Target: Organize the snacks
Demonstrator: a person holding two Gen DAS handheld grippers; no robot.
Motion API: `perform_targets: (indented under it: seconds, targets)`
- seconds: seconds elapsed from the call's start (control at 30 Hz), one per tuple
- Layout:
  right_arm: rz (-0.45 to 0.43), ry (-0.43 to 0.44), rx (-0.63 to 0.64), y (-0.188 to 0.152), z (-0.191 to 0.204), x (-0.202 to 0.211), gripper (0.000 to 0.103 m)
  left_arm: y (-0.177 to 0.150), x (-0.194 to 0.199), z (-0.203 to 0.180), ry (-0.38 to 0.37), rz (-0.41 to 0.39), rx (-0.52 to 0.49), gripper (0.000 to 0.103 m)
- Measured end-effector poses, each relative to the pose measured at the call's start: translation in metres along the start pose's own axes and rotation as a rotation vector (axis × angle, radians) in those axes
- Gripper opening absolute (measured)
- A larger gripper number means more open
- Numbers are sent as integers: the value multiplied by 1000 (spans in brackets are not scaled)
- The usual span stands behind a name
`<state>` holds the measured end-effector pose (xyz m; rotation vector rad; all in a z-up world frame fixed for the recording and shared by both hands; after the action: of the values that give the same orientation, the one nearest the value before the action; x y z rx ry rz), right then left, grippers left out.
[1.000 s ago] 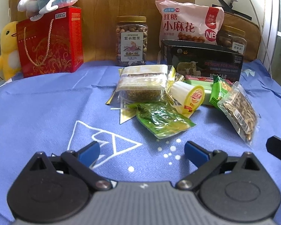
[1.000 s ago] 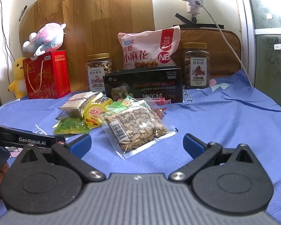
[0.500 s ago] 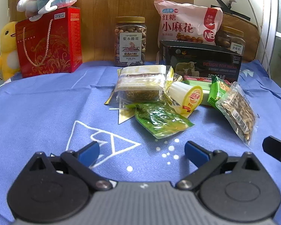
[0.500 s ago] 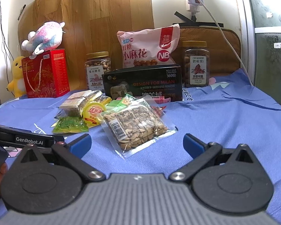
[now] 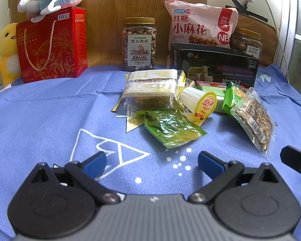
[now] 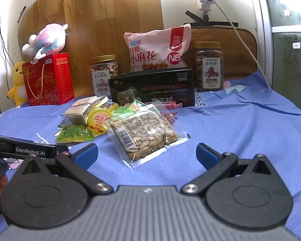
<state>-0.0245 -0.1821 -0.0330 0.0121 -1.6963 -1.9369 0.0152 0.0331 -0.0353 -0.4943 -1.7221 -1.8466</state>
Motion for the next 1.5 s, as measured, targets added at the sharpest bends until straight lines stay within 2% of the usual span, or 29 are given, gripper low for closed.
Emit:
perform_targets:
  seconds: [1.5]
  targets:
    - [3, 2, -16, -1, -2, -2, 103, 0, 0, -1, 0, 1, 1, 101]
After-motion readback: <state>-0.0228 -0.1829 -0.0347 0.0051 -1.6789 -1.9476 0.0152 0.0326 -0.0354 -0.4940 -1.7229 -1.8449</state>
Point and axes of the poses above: each gripper's, at about its wrist camera, not at the fingertips, and x roughly against the way its jaws point, z to its left, y to its top, the point moved 2 cm from there along -x, roughly the way its jaws point, and after that the axes turned 13 degrees about y, right-handed, at the moved point
